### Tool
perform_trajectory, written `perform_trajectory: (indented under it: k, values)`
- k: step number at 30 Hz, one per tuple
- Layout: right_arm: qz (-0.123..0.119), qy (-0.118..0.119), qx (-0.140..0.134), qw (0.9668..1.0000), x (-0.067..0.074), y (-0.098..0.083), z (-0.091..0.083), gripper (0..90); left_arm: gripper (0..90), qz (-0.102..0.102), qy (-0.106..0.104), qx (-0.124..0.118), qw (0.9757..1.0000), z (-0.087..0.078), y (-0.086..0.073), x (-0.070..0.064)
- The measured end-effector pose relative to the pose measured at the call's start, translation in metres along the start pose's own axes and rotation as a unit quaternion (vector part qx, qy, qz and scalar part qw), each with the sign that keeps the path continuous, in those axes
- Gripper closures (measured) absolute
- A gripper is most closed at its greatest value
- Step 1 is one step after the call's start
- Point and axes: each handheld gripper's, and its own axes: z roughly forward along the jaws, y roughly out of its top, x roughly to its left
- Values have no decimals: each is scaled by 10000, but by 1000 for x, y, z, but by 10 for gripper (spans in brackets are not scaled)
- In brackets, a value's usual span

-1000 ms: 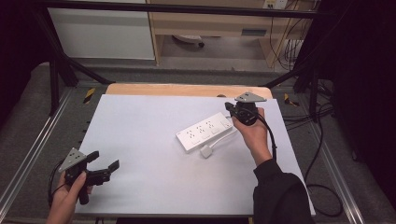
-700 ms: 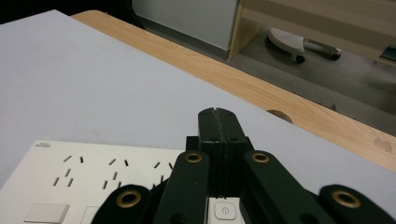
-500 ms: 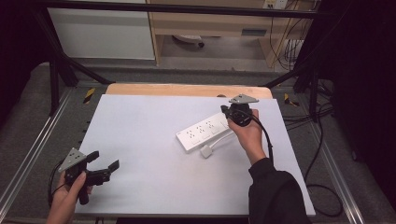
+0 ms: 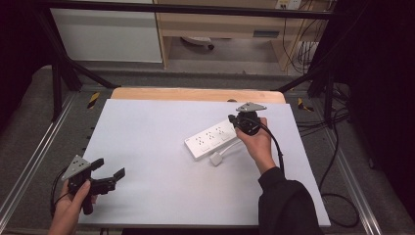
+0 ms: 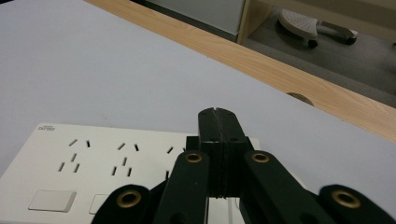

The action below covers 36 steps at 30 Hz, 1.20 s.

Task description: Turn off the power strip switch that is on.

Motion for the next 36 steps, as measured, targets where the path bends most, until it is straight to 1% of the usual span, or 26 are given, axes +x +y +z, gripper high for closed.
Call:
perform_trajectory:
  k: [7,12,22,29,33,36]
  values:
    - [-35,47,29,10000,3,-2,2,900,62,17,-1,4,10000,0,0,0]
    - [-15,33,73,10000,5,-4,3,900,62,20,1,7,10000,0,0,0]
    - [21,88,153,9998,9,-17,7,900,60,24,12,30,10000,0,0,0]
    - [41,89,169,9998,10,-22,8,900,60,19,16,32,10000,0,0,0]
    - [57,100,155,9998,10,-24,7,900,60,36,43,-38,10000,-1,1,0]
    - [82,100,144,9998,10,-26,7,900,60,15,47,-11,10000,-1,0,0]
